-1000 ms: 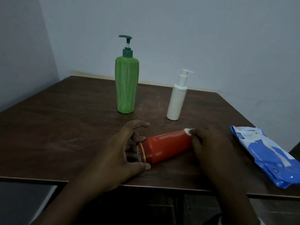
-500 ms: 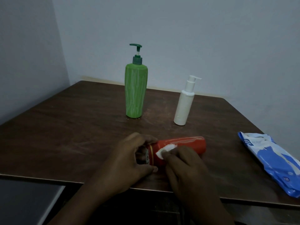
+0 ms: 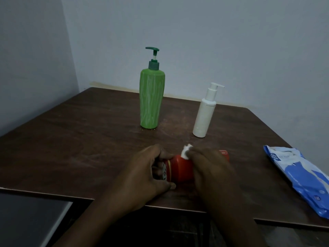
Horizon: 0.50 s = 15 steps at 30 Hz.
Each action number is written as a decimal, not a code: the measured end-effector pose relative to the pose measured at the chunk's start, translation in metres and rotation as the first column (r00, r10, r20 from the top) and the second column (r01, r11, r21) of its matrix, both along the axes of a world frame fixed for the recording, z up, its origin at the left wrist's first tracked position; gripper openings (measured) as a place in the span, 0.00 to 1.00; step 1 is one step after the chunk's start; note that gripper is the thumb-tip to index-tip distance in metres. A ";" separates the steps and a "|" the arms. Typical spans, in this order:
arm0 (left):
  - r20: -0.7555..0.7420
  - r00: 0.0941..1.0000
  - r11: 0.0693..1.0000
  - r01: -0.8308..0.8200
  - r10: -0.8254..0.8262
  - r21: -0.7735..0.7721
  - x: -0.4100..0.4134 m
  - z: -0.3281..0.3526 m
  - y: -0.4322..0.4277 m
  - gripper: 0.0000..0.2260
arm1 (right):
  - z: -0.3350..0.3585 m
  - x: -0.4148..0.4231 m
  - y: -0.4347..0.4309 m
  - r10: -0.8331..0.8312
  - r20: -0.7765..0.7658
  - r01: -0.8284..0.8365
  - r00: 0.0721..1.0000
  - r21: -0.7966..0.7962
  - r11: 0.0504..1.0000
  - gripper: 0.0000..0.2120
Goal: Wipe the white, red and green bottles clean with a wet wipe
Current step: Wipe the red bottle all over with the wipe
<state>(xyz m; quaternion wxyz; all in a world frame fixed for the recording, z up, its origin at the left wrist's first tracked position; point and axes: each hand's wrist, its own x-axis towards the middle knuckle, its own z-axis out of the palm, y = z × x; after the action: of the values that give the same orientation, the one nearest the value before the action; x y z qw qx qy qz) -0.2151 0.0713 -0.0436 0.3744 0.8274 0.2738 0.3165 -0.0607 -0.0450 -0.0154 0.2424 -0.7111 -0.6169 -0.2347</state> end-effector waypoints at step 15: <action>0.012 1.000 1.000 0.006 -0.007 0.026 -0.003 -0.004 0.001 0.26 | 0.012 -0.012 -0.003 -0.010 -0.043 0.000 0.999 -0.223 0.975 0.19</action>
<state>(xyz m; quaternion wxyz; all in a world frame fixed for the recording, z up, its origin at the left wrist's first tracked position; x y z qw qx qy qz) -0.2180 0.0722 -0.0472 0.3662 0.8312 0.2648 0.3237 -0.0725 -0.0478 -0.0037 0.1741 -0.7405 -0.6318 -0.1488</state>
